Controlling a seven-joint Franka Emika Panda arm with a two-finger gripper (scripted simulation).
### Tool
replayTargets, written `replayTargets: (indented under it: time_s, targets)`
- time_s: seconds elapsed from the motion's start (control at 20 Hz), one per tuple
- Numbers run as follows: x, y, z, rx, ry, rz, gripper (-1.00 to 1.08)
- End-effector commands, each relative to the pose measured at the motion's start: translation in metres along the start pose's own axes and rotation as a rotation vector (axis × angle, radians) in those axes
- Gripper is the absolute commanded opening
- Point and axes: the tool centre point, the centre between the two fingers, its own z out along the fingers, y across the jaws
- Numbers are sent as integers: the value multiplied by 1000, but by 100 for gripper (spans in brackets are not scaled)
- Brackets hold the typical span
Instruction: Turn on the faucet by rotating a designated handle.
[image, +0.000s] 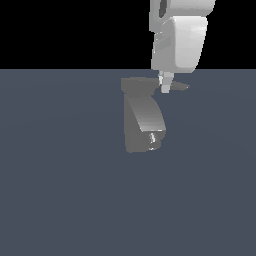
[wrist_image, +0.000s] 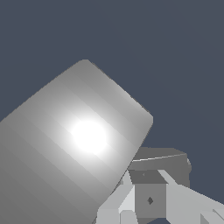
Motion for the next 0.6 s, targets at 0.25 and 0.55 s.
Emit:
replayTargets:
  time_s: [0.25,0.55]
  targets:
    - [28,-21,0,5,1,8,-100]
    - [48,-36,0,5,1,14,-100]
